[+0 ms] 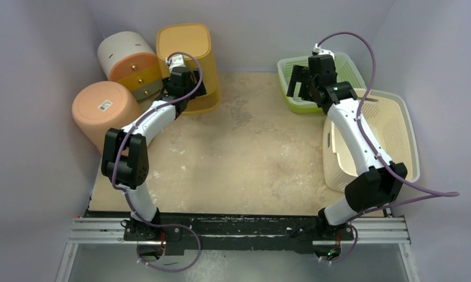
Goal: Turn the large container upside down
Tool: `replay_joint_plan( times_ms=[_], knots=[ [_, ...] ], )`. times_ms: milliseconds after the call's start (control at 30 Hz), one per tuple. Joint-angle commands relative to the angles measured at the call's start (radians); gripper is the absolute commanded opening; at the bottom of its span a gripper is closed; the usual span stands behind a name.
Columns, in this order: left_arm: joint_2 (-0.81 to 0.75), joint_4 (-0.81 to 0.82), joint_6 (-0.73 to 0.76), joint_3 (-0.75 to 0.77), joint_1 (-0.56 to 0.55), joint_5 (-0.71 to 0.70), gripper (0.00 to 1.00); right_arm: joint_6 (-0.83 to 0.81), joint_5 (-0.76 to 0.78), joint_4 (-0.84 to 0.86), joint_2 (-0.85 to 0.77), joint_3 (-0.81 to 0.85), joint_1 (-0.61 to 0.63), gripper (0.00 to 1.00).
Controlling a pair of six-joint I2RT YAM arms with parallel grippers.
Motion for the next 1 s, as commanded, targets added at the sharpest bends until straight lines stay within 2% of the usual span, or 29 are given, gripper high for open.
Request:
replay_joint_plan(
  times_ms=[0,167,467,567,733,767,967],
  knots=[
    [0.007,-0.064,0.03,0.061,0.022,0.039,0.93,-0.037,0.048,-0.02,-0.055,-0.027,-0.023,1.0],
    [-0.079,-0.166,0.03,0.044,0.016,0.12,0.93,-0.036,0.082,-0.051,-0.084,-0.066,-0.056,1.0],
    [-0.343,-0.379,0.058,0.003,0.011,0.251,0.93,-0.036,0.109,-0.091,-0.105,-0.169,-0.156,1.0],
    [-0.438,-0.403,0.033,-0.061,0.011,0.298,0.93,-0.036,0.118,-0.092,-0.123,-0.205,-0.167,1.0],
    [-0.579,-0.416,-0.011,-0.196,0.011,0.298,0.93,-0.036,0.103,-0.097,-0.154,-0.276,-0.173,1.0],
    [-0.598,-0.424,-0.015,-0.219,0.011,0.295,0.93,-0.005,0.088,-0.097,-0.159,-0.296,-0.173,0.88],
    [-0.68,-0.478,-0.014,-0.249,0.011,0.273,0.93,0.051,0.088,-0.063,-0.206,-0.442,-0.173,0.81]
  ],
)
